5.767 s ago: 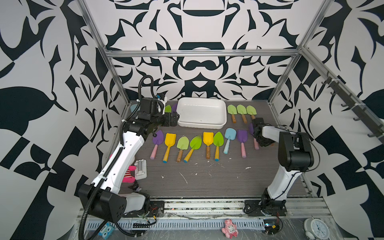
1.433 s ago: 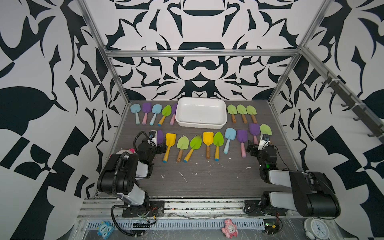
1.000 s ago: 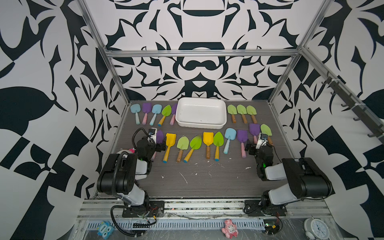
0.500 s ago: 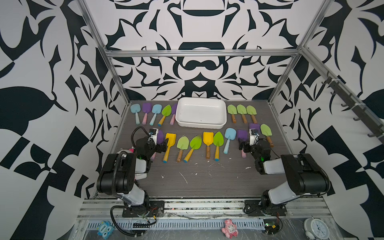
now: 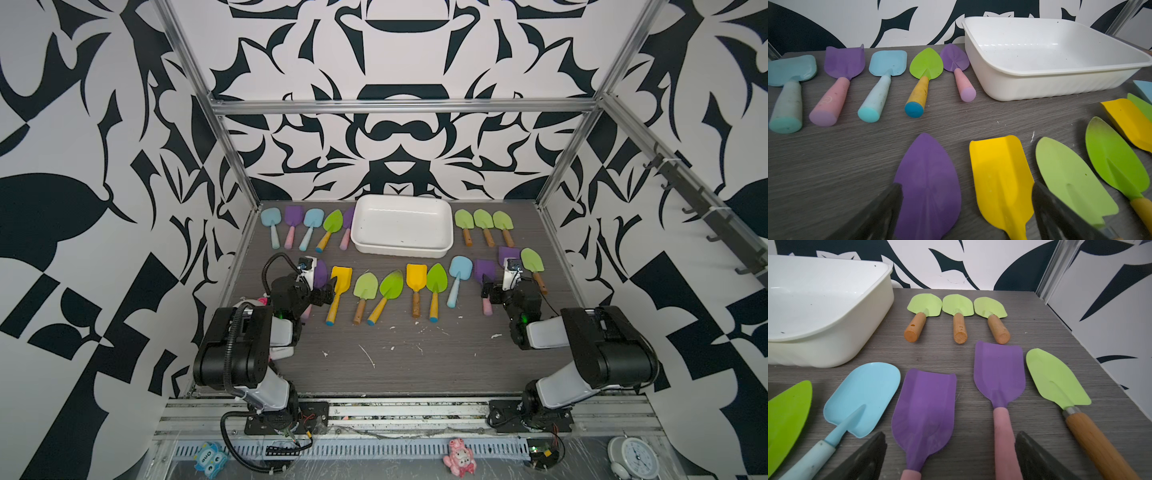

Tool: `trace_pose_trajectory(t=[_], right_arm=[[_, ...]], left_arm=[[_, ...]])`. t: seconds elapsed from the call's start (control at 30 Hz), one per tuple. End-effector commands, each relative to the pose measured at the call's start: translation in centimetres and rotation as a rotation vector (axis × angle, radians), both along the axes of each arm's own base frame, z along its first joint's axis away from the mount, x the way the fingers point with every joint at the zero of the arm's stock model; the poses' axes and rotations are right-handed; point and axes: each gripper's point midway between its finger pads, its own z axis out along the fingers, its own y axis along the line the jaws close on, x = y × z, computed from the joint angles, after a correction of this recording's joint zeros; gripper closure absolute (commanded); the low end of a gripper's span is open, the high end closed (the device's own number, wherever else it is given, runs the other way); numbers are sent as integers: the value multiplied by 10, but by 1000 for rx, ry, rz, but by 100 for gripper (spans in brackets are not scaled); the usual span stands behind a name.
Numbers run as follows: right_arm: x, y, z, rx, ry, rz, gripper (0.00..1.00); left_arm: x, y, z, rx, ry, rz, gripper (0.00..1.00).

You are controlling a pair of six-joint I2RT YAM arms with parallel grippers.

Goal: Take the shovel out of the storage box
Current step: Reset both arms

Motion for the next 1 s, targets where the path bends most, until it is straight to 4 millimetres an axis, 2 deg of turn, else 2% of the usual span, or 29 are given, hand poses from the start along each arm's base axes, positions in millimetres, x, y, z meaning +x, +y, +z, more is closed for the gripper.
trace_pose_trajectory(t=[0.0, 0.1, 0.53, 0.67, 0.77, 0.97], right_arm=[[4, -12, 10, 8, -37, -83, 0], [9, -14, 8, 9, -1, -98, 1], [8, -16, 7, 11, -1, -114, 1], [10, -11, 7, 10, 3, -86, 1], [13, -3, 5, 6, 21, -36, 1], [14, -2, 4, 4, 27, -25, 1]], left_arm=[[6, 3, 11, 4, -31, 11, 1], [10, 9, 11, 4, -22, 47, 1], [15, 18, 7, -4, 12, 111, 1], [20, 32, 5, -2, 27, 200, 1], [20, 32, 6, -1, 25, 202, 1], [20, 32, 6, 7, 23, 207, 1]])
